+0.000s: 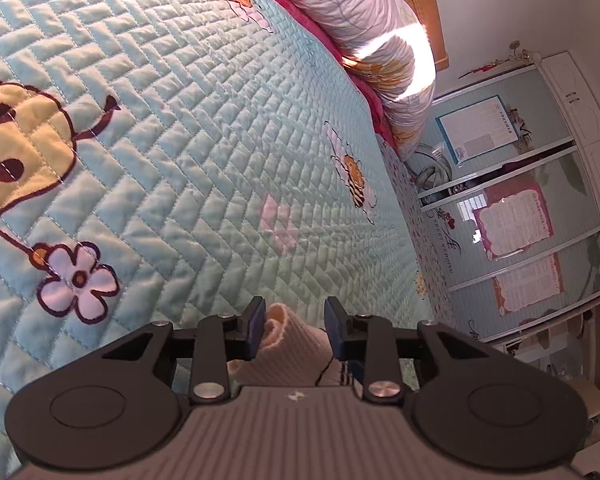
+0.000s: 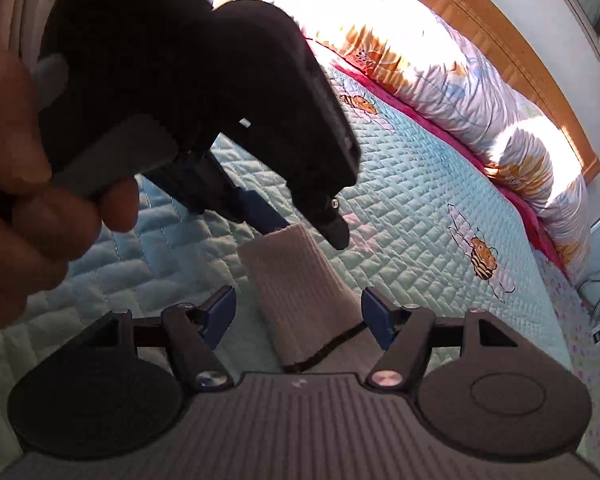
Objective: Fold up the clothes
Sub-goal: 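Close the right gripper on the cuff while the left gripper opens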
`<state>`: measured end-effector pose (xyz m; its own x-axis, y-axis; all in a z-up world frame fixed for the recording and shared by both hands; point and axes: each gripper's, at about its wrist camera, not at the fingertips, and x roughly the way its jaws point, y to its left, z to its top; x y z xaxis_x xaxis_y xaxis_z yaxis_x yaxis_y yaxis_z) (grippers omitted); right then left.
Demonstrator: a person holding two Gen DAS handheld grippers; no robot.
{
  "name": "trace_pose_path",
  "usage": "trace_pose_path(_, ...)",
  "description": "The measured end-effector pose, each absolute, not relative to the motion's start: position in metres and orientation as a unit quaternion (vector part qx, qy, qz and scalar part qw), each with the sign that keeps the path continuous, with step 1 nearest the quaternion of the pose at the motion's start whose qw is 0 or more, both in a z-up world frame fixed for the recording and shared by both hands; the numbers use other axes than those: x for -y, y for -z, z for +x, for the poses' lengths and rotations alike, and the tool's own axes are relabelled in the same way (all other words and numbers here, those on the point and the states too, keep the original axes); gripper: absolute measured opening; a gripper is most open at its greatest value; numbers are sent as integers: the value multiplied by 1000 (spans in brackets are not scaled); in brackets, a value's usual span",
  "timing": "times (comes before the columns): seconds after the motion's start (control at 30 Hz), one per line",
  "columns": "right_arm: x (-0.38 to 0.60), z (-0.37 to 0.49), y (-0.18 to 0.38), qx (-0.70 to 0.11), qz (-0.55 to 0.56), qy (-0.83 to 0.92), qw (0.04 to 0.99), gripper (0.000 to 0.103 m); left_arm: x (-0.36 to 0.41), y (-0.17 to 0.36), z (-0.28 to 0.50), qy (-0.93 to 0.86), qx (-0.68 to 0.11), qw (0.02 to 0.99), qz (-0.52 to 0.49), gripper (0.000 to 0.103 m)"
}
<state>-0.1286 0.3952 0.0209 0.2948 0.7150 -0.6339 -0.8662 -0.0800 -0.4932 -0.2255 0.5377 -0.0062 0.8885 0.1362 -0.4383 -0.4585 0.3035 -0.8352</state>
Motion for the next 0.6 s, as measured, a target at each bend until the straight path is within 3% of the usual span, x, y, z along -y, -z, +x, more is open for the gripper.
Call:
trace_pose_path(0.1,-402,-129,-16,-82,-441,-583,677,66,-535,4,-226,-163,-123,798,-567,38)
trace_pose_path(0.17,-403,-125,-16,-86,-436,-576,686,41,-533,2,-226,-146,-109,799,-572,40)
trace_pose_path(0.2,-403,-123,-17,-89,-433,-571,692,12,-532,2,-226,-138,-102,800,-575,40)
trace_pose_path(0.23,-401,-118,-19,-100,-419,-572,698,6,-532,1,-226,-132,-96,800,-577,40)
trace_pose_path(0.33,-391,-85,-38,-168,-321,-563,743,6,-533,0,-232,-144,-74,798,-581,40)
trace_pose_path(0.47,-354,11,-78,-341,19,-514,787,6,-538,-3,-246,-181,-39,790,-584,44)
trace_pose_path(0.53,-324,50,-84,-384,213,-491,752,6,-541,-1,-251,-188,-33,785,-589,44)
trace_pose_path(0.6,-305,63,-86,-389,324,-489,710,6,-541,0,-250,-182,-32,784,-593,44)
